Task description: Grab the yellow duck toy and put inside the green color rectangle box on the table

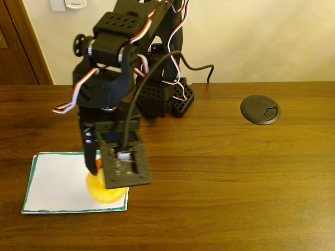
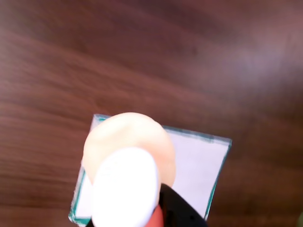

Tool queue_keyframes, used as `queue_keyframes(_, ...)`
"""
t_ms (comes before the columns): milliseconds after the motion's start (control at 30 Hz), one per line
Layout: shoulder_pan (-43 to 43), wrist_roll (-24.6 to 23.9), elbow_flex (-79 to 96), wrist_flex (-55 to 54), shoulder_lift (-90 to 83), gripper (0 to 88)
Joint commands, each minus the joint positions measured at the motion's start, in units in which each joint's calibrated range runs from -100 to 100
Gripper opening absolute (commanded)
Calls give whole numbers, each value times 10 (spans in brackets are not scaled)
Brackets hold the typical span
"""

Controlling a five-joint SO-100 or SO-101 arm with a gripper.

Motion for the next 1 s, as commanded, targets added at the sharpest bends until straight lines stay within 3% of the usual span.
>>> queue_keyframes(0, 53, 4, 16, -20, -12, 2)
queue_keyframes(233, 147, 16, 93, -78, -5, 3)
queue_keyframes(433, 172, 21, 119, -106, 9, 12)
queue_keyframes(600, 157, 14, 123, -104, 14, 333)
queue_keyframes(633, 154, 13, 124, -104, 15, 364)
queue_keyframes(733, 147, 6, 134, -89, -7, 394)
queue_keyframes(967, 105, -4, 141, 41, -231, 366)
